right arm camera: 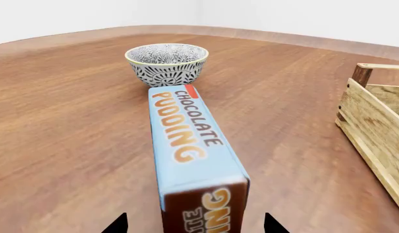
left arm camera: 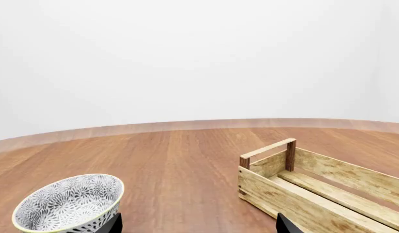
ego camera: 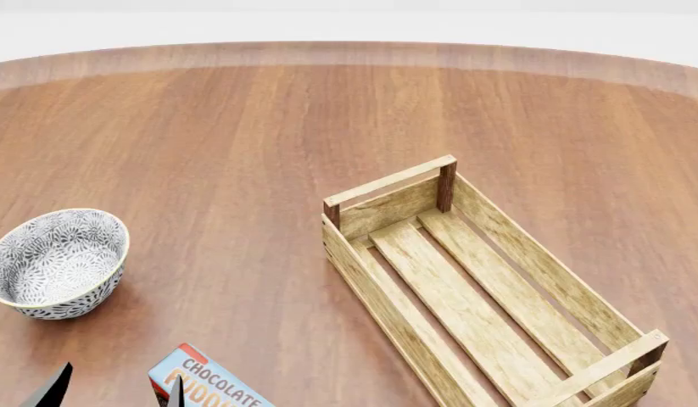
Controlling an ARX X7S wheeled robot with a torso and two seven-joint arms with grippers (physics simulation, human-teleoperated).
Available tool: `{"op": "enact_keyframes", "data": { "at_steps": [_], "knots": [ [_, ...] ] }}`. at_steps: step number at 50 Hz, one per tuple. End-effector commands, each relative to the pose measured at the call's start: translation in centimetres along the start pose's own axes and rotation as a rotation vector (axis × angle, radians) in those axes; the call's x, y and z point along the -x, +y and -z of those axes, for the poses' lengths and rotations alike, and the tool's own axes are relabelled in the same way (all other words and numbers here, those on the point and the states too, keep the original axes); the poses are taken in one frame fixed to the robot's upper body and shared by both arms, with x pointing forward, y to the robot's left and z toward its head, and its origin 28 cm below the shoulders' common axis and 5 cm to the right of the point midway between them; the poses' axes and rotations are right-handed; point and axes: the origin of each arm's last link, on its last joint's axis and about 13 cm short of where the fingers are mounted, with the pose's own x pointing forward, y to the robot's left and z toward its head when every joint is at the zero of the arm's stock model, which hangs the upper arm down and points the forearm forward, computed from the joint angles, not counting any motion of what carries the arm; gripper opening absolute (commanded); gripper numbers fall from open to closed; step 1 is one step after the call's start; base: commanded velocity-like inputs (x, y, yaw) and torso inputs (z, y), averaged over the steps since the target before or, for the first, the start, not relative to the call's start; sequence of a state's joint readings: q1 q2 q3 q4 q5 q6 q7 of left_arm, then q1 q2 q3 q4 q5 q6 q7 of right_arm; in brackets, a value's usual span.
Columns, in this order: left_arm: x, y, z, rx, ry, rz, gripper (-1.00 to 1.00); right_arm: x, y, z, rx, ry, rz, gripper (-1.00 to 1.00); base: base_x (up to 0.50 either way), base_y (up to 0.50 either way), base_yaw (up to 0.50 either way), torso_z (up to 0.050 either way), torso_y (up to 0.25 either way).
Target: Pick up the chocolate pudding and put it in the tray.
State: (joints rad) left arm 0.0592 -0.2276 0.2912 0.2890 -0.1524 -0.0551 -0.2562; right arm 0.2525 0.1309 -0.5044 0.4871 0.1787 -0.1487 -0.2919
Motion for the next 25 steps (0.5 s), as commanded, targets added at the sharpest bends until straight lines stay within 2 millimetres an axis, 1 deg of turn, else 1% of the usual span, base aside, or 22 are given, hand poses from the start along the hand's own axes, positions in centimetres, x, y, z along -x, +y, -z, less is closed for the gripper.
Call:
{"op": "enact_keyframes", "data": {
  "at_steps": [1,14,25],
  "knots": [
    [0.1,0.0,0.0,0.002,0.0,0.002,1.0,-0.4,-0.2,0.1,-0.005,0.002,0.002,1.0,0.0,0.0,0.0,0.0,0.0],
    [0.1,-0.1,0.0,0.001,0.001,0.006,1.0,-0.9,-0.3,0.9,-0.02,0.011,0.004,1.0,0.0,0.0,0.0,0.0,0.0],
    [0.0,-0.2,-0.1,0.0,-0.001,0.009,1.0,-1.1,-0.4,1.1,-0.027,0.017,0.012,1.0,0.0,0.0,0.0,0.0,0.0]
  ]
}}
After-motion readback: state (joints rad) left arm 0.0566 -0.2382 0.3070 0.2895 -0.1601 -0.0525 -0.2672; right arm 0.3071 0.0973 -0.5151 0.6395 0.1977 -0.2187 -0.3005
